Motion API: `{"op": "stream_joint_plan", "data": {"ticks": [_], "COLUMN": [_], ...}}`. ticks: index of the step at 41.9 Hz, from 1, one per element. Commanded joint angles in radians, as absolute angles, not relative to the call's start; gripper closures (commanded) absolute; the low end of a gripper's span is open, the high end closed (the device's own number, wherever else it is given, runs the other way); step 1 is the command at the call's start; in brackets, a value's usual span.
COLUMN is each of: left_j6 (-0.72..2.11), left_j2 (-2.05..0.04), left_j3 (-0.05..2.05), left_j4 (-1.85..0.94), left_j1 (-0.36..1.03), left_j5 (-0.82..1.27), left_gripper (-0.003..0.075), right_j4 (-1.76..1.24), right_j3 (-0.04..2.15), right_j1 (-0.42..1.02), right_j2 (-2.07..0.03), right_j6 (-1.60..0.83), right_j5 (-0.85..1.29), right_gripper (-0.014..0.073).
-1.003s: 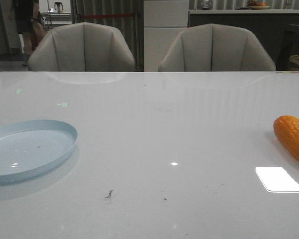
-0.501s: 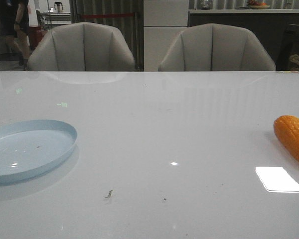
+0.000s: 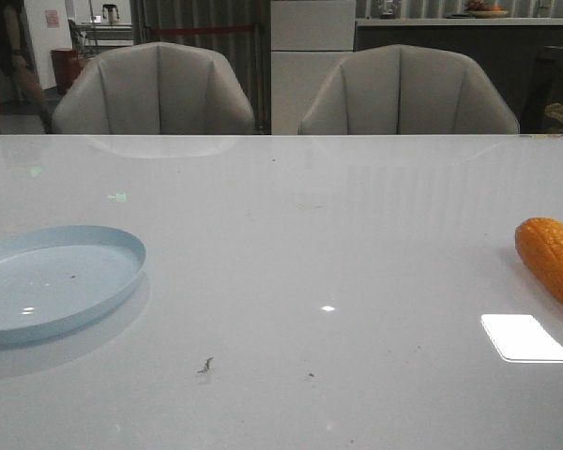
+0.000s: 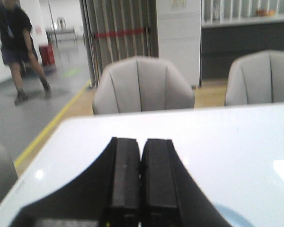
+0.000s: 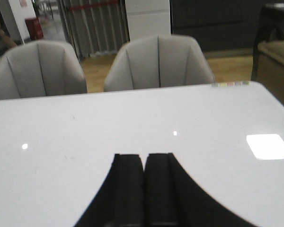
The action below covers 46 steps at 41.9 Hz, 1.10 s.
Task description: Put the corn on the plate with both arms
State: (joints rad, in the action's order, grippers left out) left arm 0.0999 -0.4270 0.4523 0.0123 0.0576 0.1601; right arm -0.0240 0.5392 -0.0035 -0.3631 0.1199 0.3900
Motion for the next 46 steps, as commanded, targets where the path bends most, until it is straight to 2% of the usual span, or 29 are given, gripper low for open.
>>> {"op": "stream_joint_plan", "data": {"ticks": [1,9,13,16,18,22,26,36,46], "left_j6": [0.092,0.092,0.092,0.092,0.092,0.092,0.092,0.092,0.092], "left_j2": [-0.529,-0.687,-0.75,-0.8,-0.825,-0.867,-0.885,-0.982,-1.258], "left_j3": [0.489,0.489,0.489,0.489,0.489,0.489,0.489,0.527,0.729], "left_j4": [-0.006,-0.044,-0.044,-0.049,-0.067,-0.129,-0.158,-0.158,-0.158], "left_j1": [0.057,0.057,0.057,0.057,0.057,0.057,0.057,0.057,0.057], "left_j5": [0.097,0.17,0.223,0.259,0.268,0.268,0.29,0.312,0.375], "left_gripper": [0.0627,0.0619,0.0573,0.0503,0.0457,0.0377,0.0345,0.0338,0.0338], "right_j4": [-0.046,-0.11,-0.113,-0.112,-0.112,-0.112,-0.112,-0.116,-0.116], "right_j3": [0.568,0.568,0.568,0.568,0.568,0.568,0.568,0.568,0.568], "right_j1": [-0.002,-0.002,-0.002,-0.002,-0.002,-0.002,-0.002,-0.002,-0.002], "right_j2": [-0.461,-0.598,-0.651,-0.7,-0.73,-0.779,-0.809,-0.821,-0.821], "right_j6": [0.114,0.114,0.114,0.114,0.113,0.113,0.113,0.113,0.113], "right_j5": [0.348,0.421,0.455,0.504,0.534,0.546,0.546,0.547,0.567], "right_gripper": [0.0536,0.0536,0.0536,0.0516,0.0441,0.0225,0.0118,0.0109,0.0109]}}
